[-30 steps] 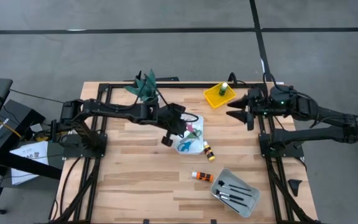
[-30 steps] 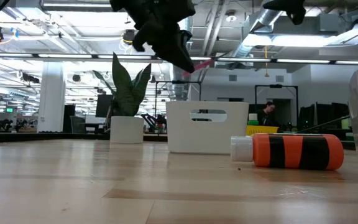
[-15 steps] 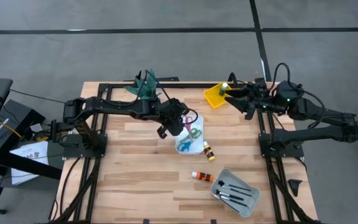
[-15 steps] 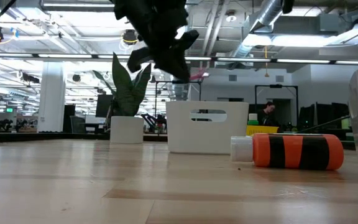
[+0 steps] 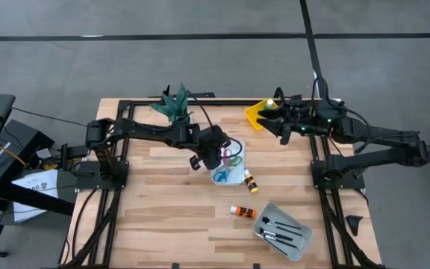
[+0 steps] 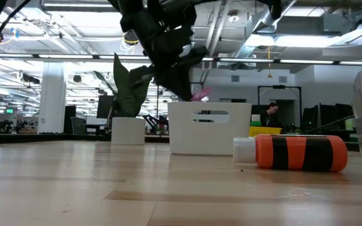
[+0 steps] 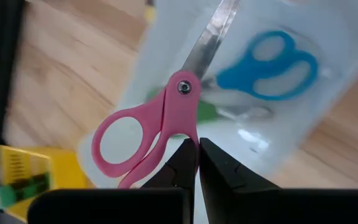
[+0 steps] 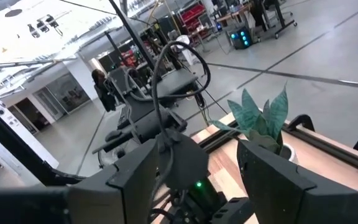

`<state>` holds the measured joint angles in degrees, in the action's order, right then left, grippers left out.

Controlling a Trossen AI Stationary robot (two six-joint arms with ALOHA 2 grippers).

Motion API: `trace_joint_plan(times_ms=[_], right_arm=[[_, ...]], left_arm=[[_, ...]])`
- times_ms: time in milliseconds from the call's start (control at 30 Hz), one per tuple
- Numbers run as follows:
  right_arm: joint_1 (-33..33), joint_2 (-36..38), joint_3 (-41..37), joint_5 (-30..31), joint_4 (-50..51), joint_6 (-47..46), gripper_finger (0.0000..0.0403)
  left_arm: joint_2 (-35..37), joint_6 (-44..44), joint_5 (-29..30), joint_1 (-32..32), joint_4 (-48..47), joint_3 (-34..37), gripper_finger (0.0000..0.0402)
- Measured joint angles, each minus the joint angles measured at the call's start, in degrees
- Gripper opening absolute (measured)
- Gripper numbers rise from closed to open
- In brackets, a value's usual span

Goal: Pick & Place Paint Supplies
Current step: Put the pink scissors into the white bin

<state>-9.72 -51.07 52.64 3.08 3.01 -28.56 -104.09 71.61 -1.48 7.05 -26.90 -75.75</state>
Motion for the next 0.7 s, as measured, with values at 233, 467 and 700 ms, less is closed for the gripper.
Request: trace_joint_plan(times_ms=[233,467,700], right_arm=[[0.0,-0.52,0.0,-0.03,-0.54,0.0,0.0217],[-0.07,-0.04,0.02,-0.06,-0.52,0.04,0.0217],[0.16,0.22,0.02,-0.2,-0.31,0.39,0.0217]], left_arm=[[-1.83,0.22,-0.56,0.22,1.11,0.46,0.0004],[-3.16,0.17,-0.98,-0.37,2.23,1.41,0.0004],[-3.8,0.07,-1.18,-0.33,2.01,1.51,0.0004]])
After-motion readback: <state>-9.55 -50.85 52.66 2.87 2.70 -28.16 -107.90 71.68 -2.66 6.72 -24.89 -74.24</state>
